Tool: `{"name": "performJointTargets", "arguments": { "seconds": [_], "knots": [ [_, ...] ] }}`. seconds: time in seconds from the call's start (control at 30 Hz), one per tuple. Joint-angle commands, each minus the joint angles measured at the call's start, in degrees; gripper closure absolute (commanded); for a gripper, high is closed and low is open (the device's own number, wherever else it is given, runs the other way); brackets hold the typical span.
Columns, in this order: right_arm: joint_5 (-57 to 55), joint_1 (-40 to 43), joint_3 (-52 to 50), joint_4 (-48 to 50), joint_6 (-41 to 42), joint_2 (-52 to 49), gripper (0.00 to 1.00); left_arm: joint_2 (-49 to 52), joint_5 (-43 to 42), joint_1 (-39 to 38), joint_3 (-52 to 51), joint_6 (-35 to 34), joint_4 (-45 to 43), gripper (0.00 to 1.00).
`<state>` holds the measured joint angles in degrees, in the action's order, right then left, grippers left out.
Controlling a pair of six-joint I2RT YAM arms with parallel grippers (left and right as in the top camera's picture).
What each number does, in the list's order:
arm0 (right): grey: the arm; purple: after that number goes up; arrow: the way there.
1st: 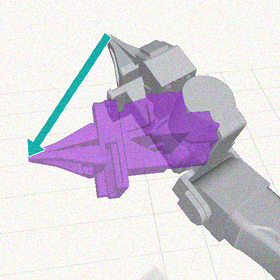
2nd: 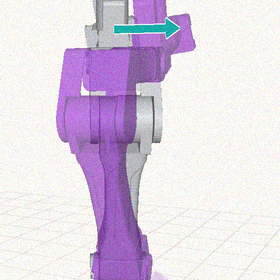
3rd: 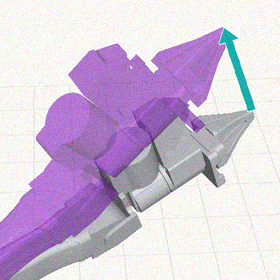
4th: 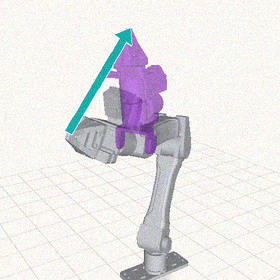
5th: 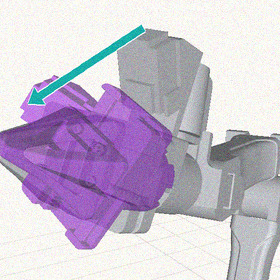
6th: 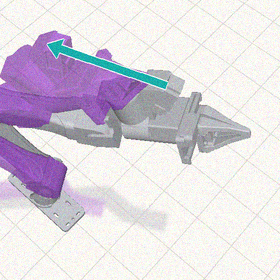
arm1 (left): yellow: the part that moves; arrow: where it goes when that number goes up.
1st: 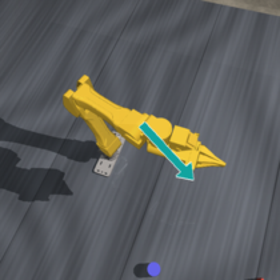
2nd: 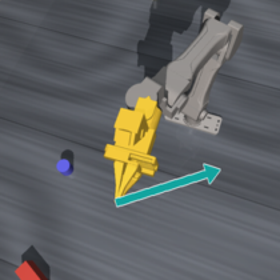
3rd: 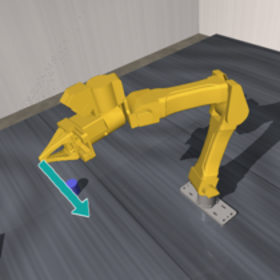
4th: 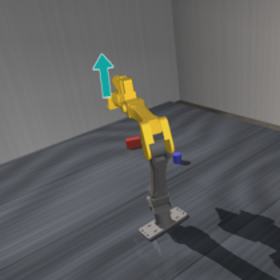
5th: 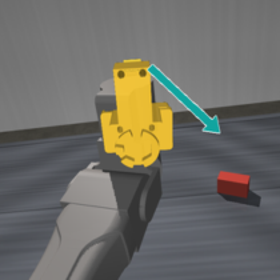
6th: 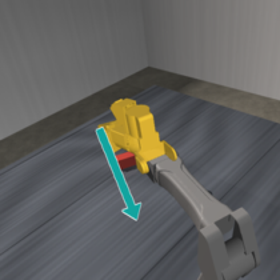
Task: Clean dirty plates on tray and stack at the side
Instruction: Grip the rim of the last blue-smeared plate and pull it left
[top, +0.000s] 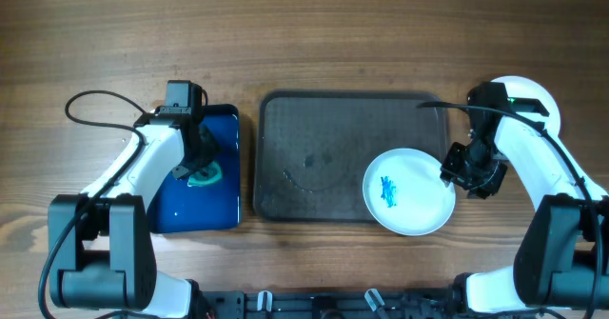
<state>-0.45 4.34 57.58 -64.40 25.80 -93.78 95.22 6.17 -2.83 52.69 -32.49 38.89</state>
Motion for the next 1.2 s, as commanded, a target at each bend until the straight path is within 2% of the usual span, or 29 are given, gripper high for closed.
{"name": "performJointTargets", "arguments": {
  "seconds": [0.0, 0.17, 0.43, 0.47, 0.57, 0.73, 0.8, 0.87, 0.97, 1.07, 1.17],
  "knots": [
    [2.91, 0.02, 0.79, 0.42, -1.73, -0.44, 0.56, 0.46, 1.18, 0.22, -0.31, -0.74, -0.52, 0.96],
    [2.86, 0.02, 0.46, 0.81, -1.68, -0.44, 0.56, 0.46, 1.18, 0.22, -0.31, -0.74, -0.52, 0.96],
    [3.08, 0.02, -6.91, 5.95, -0.13, -0.52, 0.56, 0.46, 1.18, 0.22, -0.31, -0.72, -0.5, 0.96],
    [3.06, 0.02, -7.08, 6.12, -0.15, -0.52, 0.58, 0.46, 1.18, 0.22, -0.31, -0.72, -0.52, 0.96],
    [4.13, 0.02, -7.08, 6.78, -0.26, -0.52, 0.78, 0.46, 1.18, 0.22, -0.31, -0.72, -0.57, 0.96],
    [5.6, 0.02, -7.08, 8.09, -1.03, -0.52, 0.95, 0.46, 1.18, 0.22, -0.31, -0.74, -0.57, 0.96],
    [5.9, 0.02, -7.08, 8.11, -1.88, -0.52, 0.96, 0.46, 1.18, 0.22, -0.31, -0.74, -0.57, 0.96],
    [10.95, -0.04, -7.08, 10.21, -5.73, -0.52, 0.96, 0.46, 1.18, 0.22, -0.31, -0.72, -0.61, 0.96],
    [12.96, -1.92, -7.08, 14.25, -6.1, -0.52, 0.95, 0.46, 1.18, 0.22, -0.31, -0.72, -0.59, 0.96],
    [16.28, -6.58, -7.08, 20.37, -8.24, -0.52, 0.95, 0.46, 1.18, 0.22, -0.31, -0.72, -0.52, 0.96],
    [16.79, -11.96, -7.08, 23.52, -5.86, -0.55, 0.96, 0.46, 1.14, 0.22, -0.31, -0.7, -0.37, 0.96]
  ]
}}
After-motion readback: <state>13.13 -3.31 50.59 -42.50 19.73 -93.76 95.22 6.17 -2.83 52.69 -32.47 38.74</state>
